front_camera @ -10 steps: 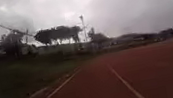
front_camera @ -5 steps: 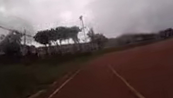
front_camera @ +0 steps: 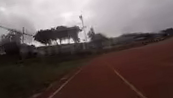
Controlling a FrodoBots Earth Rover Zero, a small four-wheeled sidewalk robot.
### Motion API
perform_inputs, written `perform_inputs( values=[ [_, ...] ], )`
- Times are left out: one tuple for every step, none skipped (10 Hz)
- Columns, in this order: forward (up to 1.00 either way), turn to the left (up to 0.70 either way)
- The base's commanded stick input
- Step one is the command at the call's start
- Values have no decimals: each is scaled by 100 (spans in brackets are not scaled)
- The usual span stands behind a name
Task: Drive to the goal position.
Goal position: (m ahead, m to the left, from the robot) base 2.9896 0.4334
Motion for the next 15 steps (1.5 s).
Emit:
perform_inputs(
  values=[
    [50,0],
    [50,0],
    [50,0],
    [50,0],
    [50,0],
    [50,0],
    [50,0],
    [50,-1],
    [50,-31],
    [50,-50],
    [50,-50],
    [50,-50],
    [50,-50],
    [50,-50],
    [50,-48]
  ],
)
